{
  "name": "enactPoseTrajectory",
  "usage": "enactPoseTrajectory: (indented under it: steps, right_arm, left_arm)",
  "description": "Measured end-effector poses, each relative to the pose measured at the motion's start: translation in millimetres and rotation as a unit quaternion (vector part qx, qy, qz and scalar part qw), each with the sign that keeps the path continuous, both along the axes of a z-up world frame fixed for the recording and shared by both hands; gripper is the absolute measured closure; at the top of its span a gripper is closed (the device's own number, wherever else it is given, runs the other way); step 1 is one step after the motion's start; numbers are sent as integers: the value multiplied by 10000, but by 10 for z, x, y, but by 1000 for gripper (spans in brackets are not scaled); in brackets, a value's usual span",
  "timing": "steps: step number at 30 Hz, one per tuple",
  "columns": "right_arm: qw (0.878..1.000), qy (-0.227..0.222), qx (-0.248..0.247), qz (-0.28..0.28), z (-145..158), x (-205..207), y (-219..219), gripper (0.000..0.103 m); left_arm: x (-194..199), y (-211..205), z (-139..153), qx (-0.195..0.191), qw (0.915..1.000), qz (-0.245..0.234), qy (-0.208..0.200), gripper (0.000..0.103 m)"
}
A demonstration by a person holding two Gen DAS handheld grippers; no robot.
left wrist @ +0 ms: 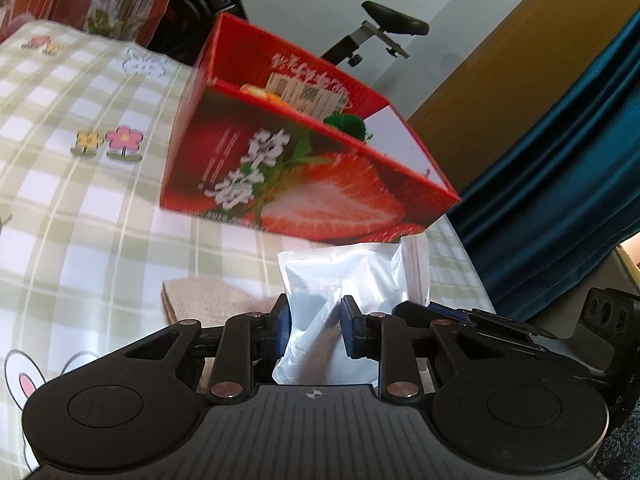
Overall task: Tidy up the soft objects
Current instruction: 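Lift the white packet with both grippers and carry it over the box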
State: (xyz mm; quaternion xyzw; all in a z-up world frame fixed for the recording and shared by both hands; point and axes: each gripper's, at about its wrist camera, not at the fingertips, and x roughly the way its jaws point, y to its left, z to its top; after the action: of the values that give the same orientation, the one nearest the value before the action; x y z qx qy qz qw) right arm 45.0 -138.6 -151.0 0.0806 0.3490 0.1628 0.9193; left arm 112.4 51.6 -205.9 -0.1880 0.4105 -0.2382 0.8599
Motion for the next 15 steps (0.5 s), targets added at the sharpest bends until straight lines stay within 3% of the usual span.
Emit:
enactPoseTrajectory:
  steps: [15]
  right_arm:
    - [9992, -386, 87, -57, 328, 167, -24, 86]
  left_arm:
    - [192, -57, 458, 119, 9990, -90, -429, 75]
